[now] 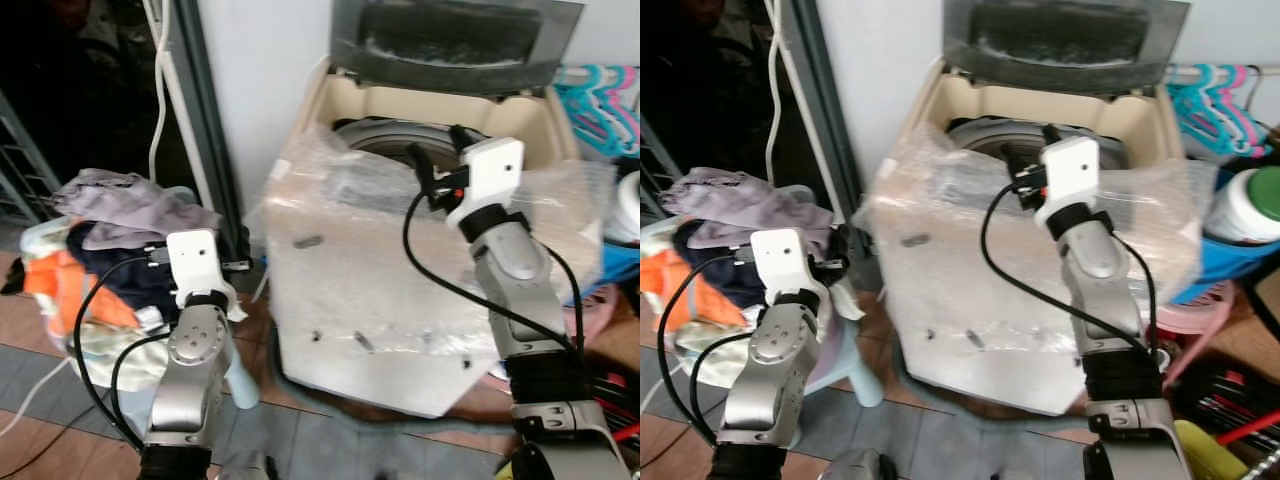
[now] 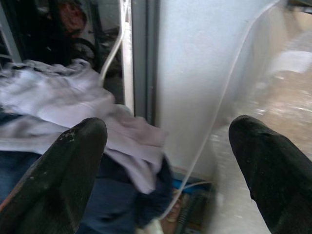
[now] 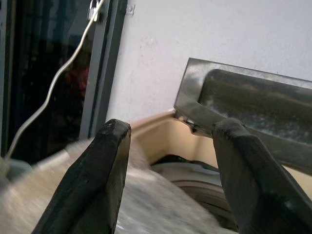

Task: Clothes washing

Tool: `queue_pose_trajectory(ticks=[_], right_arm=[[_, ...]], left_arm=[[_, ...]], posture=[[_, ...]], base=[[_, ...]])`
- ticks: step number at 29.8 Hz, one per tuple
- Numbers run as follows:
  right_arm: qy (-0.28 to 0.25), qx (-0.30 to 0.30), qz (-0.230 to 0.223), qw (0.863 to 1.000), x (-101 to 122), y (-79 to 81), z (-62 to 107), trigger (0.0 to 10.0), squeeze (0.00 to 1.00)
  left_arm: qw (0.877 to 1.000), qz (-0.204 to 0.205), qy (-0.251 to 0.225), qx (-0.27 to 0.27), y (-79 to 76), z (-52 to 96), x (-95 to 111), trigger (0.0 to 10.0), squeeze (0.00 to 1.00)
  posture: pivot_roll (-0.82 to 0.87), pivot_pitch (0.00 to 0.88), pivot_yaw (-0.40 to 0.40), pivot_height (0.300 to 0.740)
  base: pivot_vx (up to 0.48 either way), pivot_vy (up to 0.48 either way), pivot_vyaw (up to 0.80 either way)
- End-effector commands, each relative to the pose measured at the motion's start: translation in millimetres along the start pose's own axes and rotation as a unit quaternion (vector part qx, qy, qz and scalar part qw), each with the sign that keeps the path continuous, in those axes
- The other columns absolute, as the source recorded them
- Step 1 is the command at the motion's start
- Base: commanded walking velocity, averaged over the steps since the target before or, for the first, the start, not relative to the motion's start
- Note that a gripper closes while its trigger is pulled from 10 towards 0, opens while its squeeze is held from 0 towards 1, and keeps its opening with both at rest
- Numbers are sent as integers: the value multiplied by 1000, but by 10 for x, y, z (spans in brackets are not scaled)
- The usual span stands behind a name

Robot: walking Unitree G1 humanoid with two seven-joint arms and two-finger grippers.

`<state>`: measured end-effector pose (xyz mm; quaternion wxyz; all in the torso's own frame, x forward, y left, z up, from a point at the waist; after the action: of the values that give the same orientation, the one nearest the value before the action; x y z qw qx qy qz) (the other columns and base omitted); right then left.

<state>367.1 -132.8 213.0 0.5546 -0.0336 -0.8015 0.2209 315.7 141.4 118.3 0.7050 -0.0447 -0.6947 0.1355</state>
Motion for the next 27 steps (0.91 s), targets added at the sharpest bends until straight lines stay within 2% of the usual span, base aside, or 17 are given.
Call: queue_pose_trajectory(ticks=[1,2,3,7,8,9,12,16,18,25,27], right_arm=[[31,-24,-12,999,-86,-77,50,10000,0],[31,-24,-12,999,-86,-77,50,10000,0],[44,-32,-32,998,-122,-71,65,10000,0],[60,-43,-19,997,-148,-55,64,10000,0],[63,-31,-74,995,-158,8,66,10000,0],[66,-19,-110,992,-167,56,74,10000,0],[88,-36,-88,992,-218,45,118,10000,0],[77,-14,-90,993,-198,111,176,10000,0],[77,-9,-76,994,-193,124,188,10000,0],[85,-6,-94,992,-200,136,185,10000,0],[84,-1,-95,992,-196,148,174,10000,0]], left_arm=[[1000,2,-6,-8,-57,11,32,10000,0],[1000,2,-6,-8,-57,11,32,10000,0],[1000,1,-6,-8,-57,12,32,10000,0],[1000,1,-4,-6,-50,17,21,10000,0],[1000,1,-3,-5,-49,18,15,10000,0],[1000,1,-4,-5,-49,19,18,10000,0],[1000,1,-7,-4,-45,20,26,10000,0],[1000,0,-18,-8,-48,23,56,10000,0],[1000,-2,-20,-10,-55,27,66,10000,0],[1000,-1,-25,-18,-62,38,85,10000,0],[1000,1,-25,-11,-17,31,87,10000,0]], posture=[[-76,0,29,740],[-76,0,29,740],[-76,0,29,740],[-79,0,30,740],[-79,0,30,740],[-78,0,30,740],[-78,0,29,740],[-77,0,29,740],[-74,0,29,740],[-72,0,29,740],[-72,0,29,740]], base=[[0,480,0],[0,480,0],[0,480,0],[0,480,0],[0,480,0],[0,480,0],[0,480,0],[0,240,0],[0,0,788],[0,0,781],[0,0,781]])
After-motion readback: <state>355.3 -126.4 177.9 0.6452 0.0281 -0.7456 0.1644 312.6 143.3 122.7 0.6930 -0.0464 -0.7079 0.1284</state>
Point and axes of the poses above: a point about 5 cm out from each wrist's last joint towards the gripper, its own z axis pointing back from the gripper into the wrist, its own x axis along the axis of the wrist's last joint, y = z × x, the point moved 4 cm from there along -z, pointing out of the wrist towards the gripper, and after that the axes turned 12 degrees about z, right-handed, at the moved point
